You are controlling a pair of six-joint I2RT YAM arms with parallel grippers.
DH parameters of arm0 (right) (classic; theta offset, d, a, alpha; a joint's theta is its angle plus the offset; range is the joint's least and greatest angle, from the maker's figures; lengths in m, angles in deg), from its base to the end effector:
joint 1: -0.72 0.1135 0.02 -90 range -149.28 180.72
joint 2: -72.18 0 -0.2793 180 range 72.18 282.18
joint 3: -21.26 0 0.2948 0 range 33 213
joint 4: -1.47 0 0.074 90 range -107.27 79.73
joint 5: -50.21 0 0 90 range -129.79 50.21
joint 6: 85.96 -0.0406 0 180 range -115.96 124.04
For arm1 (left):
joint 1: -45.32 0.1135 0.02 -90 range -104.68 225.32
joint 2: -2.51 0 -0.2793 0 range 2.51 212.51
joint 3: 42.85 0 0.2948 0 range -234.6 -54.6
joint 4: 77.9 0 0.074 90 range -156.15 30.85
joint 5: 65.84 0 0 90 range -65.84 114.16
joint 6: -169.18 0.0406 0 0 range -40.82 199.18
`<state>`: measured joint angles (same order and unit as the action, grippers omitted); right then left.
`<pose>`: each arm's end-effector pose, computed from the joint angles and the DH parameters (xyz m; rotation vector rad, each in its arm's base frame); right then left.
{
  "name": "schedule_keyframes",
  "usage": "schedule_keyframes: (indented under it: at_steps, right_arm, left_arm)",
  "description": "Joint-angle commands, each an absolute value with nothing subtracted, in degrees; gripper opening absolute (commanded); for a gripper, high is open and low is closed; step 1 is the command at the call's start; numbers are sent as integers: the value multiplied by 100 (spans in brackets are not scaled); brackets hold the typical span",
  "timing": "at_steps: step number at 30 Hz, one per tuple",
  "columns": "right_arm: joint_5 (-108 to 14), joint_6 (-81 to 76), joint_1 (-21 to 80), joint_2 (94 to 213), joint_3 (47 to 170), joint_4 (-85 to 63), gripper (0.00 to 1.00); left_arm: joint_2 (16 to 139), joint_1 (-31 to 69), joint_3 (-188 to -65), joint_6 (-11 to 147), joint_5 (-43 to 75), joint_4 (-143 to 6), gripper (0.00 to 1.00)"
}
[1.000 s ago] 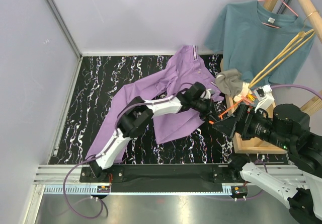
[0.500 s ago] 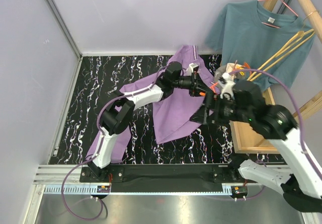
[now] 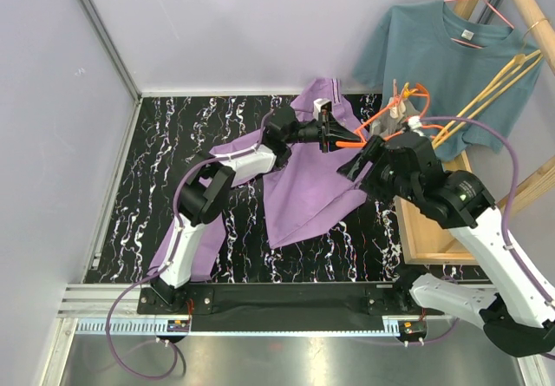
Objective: Place the trousers on the hanger
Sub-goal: Pick up the hanger from the corner of the board, then place the hanger at the clothesline.
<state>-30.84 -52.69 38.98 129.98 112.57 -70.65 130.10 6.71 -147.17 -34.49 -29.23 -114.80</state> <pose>0.1658 0.1227 0.4414 0.4613 2.2895 0.7045 0.4146 -0.3728 0.2415 0.1667 -1.9290 2.2103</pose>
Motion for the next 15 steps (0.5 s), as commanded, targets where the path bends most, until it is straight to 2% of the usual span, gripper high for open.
schedule_keyframes:
  at_steps: [1, 3, 8, 15]
  right_arm:
    - [-1179, -6248, 3922, 13176, 11894, -7407, 74]
    - [-764, -6749, 3922, 13483, 12193, -7907, 67]
    - [-121, -6899, 3826, 13896, 12353, -7909, 68]
    - [-164, -7225, 3325, 14143, 12318, -8120, 70]
  left_arm:
    - [12899, 656, -14636, -3947, -2823, -12486, 0]
    - [12855, 656, -14540, -3991, -2796, -12522, 0]
    - [12671, 647, -14293, -4009, -2770, -12636, 0]
    - [12363, 647, -13968, -4017, -2752, -12689, 0]
